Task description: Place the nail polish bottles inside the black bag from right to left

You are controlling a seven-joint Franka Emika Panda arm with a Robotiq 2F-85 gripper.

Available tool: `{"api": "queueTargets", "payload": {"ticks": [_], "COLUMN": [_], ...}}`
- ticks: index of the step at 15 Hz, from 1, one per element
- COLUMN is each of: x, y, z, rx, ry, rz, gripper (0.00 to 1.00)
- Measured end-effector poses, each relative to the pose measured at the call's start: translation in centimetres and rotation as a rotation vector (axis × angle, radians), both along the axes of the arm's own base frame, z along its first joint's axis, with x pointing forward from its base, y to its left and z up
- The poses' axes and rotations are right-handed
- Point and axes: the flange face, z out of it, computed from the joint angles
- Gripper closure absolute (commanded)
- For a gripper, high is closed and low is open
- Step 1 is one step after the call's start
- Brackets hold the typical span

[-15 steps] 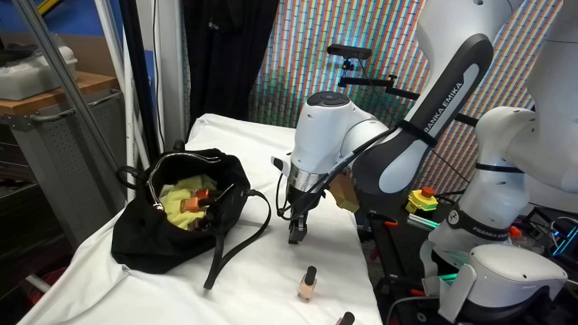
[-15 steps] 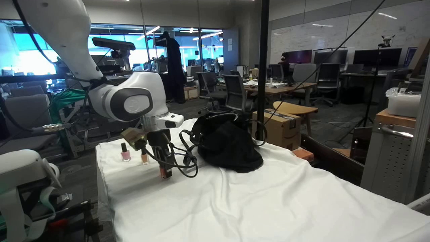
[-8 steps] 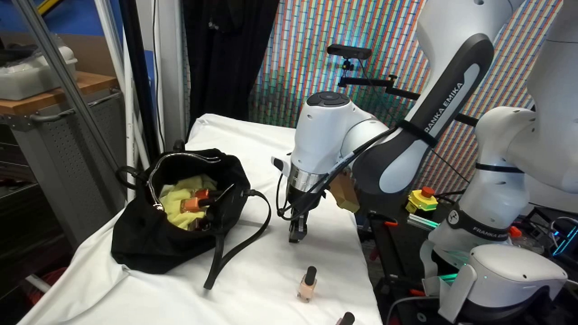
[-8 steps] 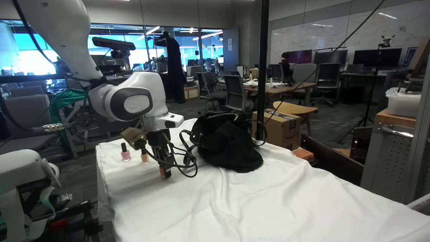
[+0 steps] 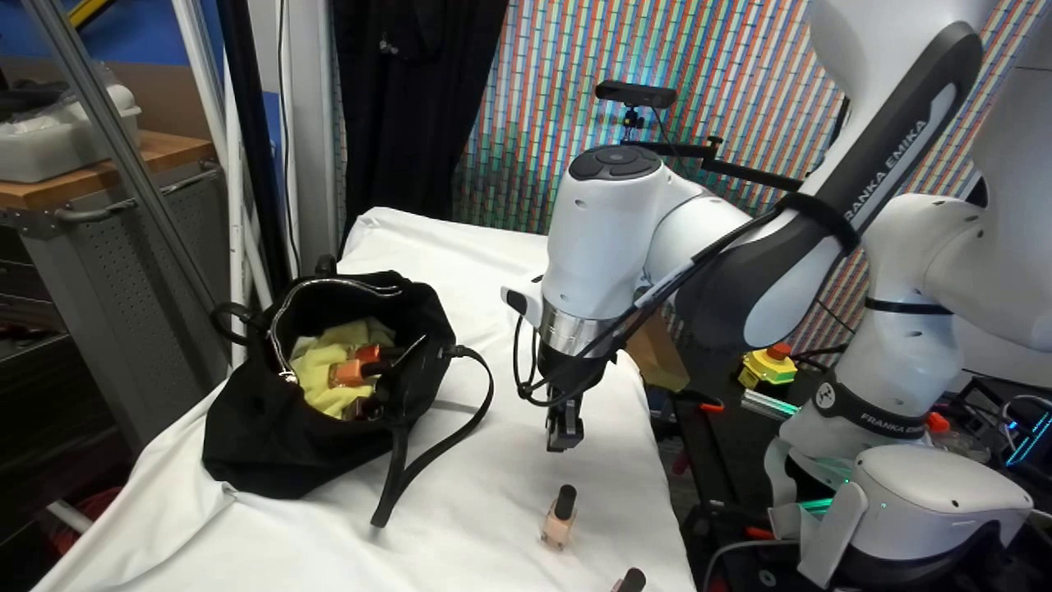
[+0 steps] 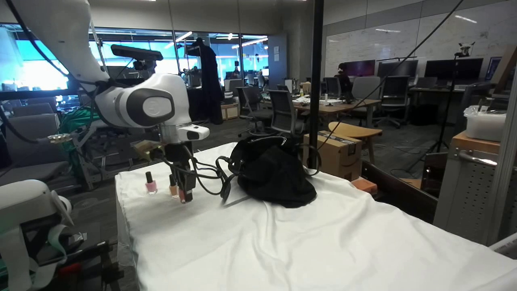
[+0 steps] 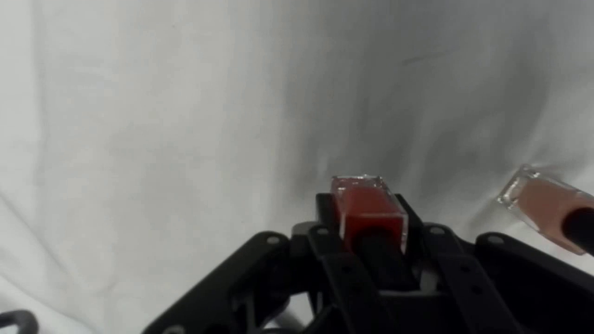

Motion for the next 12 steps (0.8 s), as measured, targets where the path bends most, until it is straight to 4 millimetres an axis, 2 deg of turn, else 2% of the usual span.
{"api": "queueTargets", "payload": {"ticks": [3, 6, 9, 12], "x": [0.2, 1.6, 4.3, 7.8], "y": [2.2, 4.0, 5.0, 5.2], "z": [2.9, 5.8, 8.6, 11.0], "rx": [-0.008, -0.009, -0.017, -0.031], "ry": [-0.019, -0.057, -0.118, -0.173], "rz": [0.012, 0.02, 0.035, 0.04], "gripper": [0.85, 0.85, 0.85, 0.85]}}
